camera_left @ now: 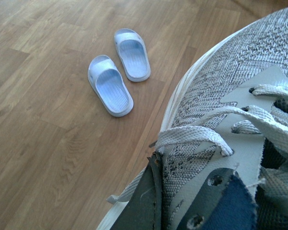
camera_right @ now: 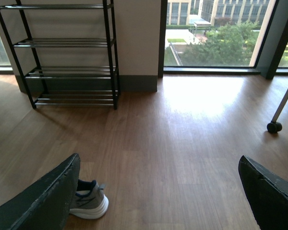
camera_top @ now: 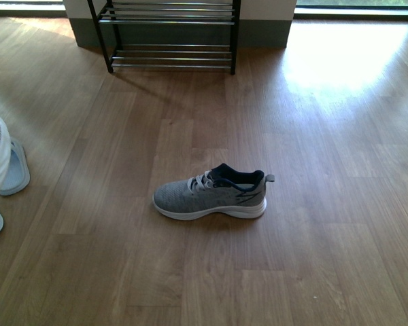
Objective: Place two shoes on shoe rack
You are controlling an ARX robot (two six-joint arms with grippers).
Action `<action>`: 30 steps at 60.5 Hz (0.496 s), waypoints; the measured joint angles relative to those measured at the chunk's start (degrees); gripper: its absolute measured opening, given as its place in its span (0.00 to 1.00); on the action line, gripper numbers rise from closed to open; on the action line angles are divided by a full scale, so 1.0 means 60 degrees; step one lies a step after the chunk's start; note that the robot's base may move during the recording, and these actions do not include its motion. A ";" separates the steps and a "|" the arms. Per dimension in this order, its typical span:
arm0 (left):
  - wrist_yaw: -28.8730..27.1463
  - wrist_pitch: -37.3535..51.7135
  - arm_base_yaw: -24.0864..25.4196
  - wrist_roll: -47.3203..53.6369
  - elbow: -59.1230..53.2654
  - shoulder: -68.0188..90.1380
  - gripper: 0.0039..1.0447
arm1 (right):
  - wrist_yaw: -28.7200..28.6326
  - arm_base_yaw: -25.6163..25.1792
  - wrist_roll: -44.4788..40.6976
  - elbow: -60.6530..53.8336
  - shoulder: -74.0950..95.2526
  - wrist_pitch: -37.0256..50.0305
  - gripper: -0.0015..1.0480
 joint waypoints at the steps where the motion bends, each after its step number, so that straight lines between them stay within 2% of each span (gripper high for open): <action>1: -0.0004 0.0000 0.0000 -0.0004 0.0000 0.0000 0.01 | 0.0000 0.0000 0.0000 0.0000 0.0000 0.0000 0.91; 30: -0.0036 0.0000 0.0015 -0.0004 0.0000 0.0000 0.01 | -0.0044 0.0000 0.0000 0.0000 0.0000 0.0000 0.91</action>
